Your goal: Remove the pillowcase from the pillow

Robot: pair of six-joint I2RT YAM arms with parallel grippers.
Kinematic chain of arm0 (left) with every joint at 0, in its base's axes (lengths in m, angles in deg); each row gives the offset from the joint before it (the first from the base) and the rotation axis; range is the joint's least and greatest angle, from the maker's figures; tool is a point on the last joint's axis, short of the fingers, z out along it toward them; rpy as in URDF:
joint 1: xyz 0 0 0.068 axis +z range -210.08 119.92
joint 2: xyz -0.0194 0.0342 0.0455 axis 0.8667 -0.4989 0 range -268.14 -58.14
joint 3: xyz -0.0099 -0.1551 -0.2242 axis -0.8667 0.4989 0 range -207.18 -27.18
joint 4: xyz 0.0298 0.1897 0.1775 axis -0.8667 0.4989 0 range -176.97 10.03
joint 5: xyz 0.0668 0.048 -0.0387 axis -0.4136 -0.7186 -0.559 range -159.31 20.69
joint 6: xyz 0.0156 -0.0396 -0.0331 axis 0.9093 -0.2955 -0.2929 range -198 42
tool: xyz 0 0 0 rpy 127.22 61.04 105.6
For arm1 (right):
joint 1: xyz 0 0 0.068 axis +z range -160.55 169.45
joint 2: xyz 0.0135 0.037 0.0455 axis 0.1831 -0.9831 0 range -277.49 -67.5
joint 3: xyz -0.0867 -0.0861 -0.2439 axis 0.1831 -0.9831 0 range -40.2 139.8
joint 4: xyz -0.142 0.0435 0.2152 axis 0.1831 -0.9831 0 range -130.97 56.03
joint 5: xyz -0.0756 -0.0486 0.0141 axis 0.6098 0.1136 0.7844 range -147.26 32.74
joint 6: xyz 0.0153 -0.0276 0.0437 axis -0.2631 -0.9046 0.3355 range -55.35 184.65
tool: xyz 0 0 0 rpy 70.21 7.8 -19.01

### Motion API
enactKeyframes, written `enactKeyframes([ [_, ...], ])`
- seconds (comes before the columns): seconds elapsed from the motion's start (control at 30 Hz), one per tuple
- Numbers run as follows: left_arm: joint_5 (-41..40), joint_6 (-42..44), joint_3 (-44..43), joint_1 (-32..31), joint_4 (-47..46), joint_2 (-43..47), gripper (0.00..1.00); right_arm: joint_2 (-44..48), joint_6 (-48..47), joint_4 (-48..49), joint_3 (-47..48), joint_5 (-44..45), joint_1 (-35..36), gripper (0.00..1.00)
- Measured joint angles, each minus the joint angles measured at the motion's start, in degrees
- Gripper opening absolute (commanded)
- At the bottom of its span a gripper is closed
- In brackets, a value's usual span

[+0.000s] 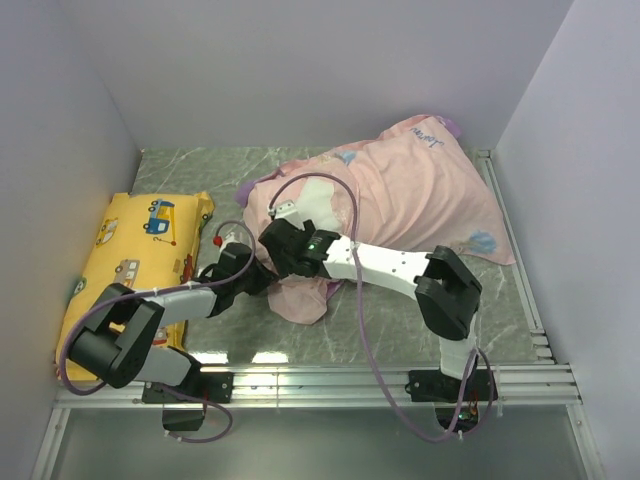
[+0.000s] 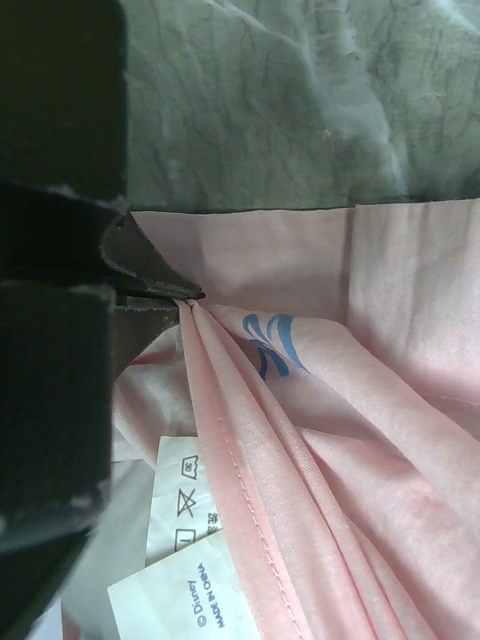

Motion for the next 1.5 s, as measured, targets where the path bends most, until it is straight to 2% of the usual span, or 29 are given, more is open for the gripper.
enactKeyframes([
  [0.03, 0.0, 0.0, 0.0, 0.0, 0.1, 0.0, 0.00, -1.2, 0.3, -0.5, 0.6, 0.8, -0.1, 0.72],
  [0.1, 0.0, 0.0, 0.0, 0.0, 0.5, 0.1, 0.00, -2.8, 0.6, -1.2, 1.6, 1.4, -0.4, 0.67],
  [0.13, 0.0, 0.0, 0.1, 0.0, 0.7, 0.3, 0.01, -3.4, 0.7, -1.7, 2.3, 1.4, -0.7, 0.49],
  [0.17, 0.0, 0.0, 0.2, 0.0, 0.9, 0.7, 0.00, -3.9, 0.4, -2.1, 2.8, 1.3, -1.0, 0.38],
  [0.2, -0.1, 0.0, 0.2, 0.0, 1.1, 1.1, 0.00, -4.5, 0.3, -2.4, 3.6, 0.8, -1.6, 0.23],
  [0.23, -0.1, 0.1, 0.3, 0.0, 1.4, 1.5, 0.01, -5.0, 0.3, -2.8, 4.3, 0.1, -2.1, 0.00],
  [0.37, -0.6, 0.5, 0.3, 0.0, 2.9, 3.4, 0.01, -5.4, 0.3, -2.0, 4.7, -6.7, -5.2, 0.00],
  [0.47, -1.3, 1.2, 0.3, 0.0, 3.8, 4.9, 0.00, -2.3, 1.1, 1.5, 1.2, -16.1, -9.1, 0.00],
  [0.67, -1.2, 1.4, 0.2, -0.4, 2.6, 9.0, 0.01, 8.9, 9.6, 11.2, -10.1, -39.1, -23.4, 0.00],
  [0.8, -1.0, 1.0, 0.3, -0.8, 0.3, 11.5, 0.00, 11.3, 14.3, 13.3, -11.0, -44.9, -28.2, 0.00],
  [1.03, -0.5, 0.2, 1.6, -0.8, -0.9, 13.2, 0.01, 11.8, 17.9, 14.4, -11.0, -45.3, -27.8, 0.00],
  [1.2, 1.0, 0.2, 0.1, -0.8, 4.2, 17.6, 0.11, 14.4, 16.8, 14.7, -12.1, -38.1, -23.7, 0.00],
  [1.33, 2.0, 0.2, -6.0, -1.0, 10.9, 20.6, 0.17, 18.5, 15.9, 16.5, -14.8, -30.1, -19.7, 0.00],
  [1.43, 1.9, 0.1, -10.8, -1.8, 14.0, 20.8, 0.28, 19.4, 15.5, 17.7, -14.9, -25.6, -17.9, 0.00],
  [1.47, 1.7, -0.1, -11.5, -2.2, 14.6, 20.8, 0.39, 19.4, 15.5, 18.2, -14.9, -24.4, -17.3, 0.00],
  [1.5, 1.4, -0.2, -12.2, -2.7, 15.5, 21.0, 0.45, 19.3, 15.4, 18.3, -14.9, -23.5, -16.9, 0.00],
])
